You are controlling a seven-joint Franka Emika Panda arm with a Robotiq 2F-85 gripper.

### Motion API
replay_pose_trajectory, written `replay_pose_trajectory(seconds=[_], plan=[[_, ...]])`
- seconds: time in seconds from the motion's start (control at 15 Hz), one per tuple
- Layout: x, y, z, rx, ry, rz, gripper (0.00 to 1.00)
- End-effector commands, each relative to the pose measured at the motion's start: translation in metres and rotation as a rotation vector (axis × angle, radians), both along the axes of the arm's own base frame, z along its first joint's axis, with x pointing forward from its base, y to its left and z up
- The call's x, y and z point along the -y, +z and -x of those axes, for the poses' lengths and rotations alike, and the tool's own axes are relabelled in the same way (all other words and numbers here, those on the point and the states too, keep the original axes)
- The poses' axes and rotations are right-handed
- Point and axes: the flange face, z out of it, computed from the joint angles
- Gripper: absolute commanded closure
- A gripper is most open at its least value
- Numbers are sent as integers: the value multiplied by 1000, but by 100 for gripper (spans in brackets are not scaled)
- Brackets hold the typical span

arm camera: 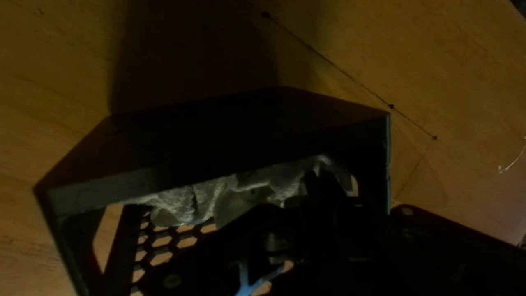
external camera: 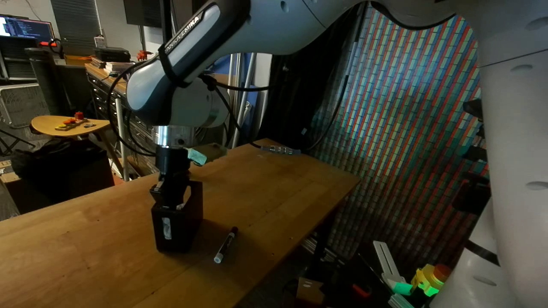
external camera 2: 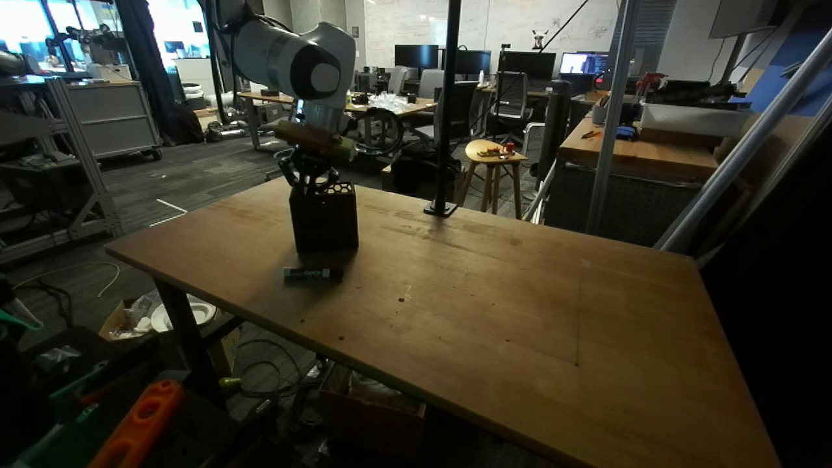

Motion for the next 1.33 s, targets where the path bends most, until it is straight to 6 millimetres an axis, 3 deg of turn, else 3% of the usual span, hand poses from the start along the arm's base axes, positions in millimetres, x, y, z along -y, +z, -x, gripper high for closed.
replay_pose_trajectory(seconds=[0.0,0.73,1.27], plan=[[14,-4,-4,1,26,-46,92],[54,-18,-9,-26,124,-78,92],[48,-48,-13,-62,166,-118,92]])
